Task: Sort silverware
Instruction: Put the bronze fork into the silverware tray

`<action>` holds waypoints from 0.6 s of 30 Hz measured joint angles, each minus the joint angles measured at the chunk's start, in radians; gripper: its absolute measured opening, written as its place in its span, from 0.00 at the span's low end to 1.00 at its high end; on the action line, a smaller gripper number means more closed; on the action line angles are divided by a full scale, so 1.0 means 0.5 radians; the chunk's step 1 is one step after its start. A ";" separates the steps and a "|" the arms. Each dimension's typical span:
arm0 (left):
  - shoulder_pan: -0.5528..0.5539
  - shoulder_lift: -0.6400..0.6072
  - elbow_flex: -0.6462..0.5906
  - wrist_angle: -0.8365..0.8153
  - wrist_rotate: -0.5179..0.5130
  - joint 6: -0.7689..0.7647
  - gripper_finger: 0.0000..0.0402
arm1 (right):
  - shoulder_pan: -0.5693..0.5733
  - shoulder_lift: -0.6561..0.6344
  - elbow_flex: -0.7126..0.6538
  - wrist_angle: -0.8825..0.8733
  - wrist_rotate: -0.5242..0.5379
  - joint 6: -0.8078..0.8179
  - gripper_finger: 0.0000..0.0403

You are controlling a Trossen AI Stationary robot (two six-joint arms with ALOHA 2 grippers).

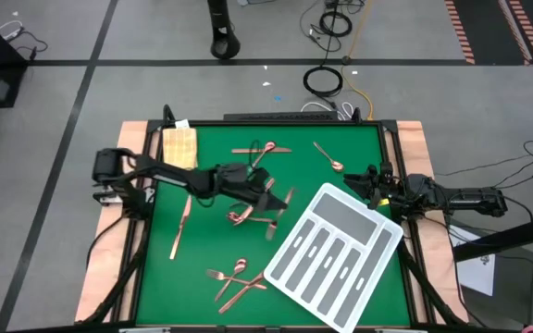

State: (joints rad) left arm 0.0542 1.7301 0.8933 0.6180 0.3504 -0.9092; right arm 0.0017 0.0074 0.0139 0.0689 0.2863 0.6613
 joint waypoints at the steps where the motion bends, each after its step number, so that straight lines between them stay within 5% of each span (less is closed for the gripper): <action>1: -0.015 0.036 0.046 0.009 0.001 0.001 0.01 | 0.000 0.000 0.000 0.000 0.000 0.000 0.36; 10: -0.160 0.336 0.401 -0.011 -0.093 -0.038 0.01 | 0.000 0.001 0.000 -0.011 -0.008 0.000 0.36; 18: -0.307 0.516 0.449 -0.014 -0.189 -0.107 0.02 | 0.000 0.001 0.001 -0.015 -0.009 0.009 0.36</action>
State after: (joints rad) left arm -0.0995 1.9883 1.1179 0.6109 0.2562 -0.9626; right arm 0.0017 0.0078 0.0143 0.0612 0.2817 0.6656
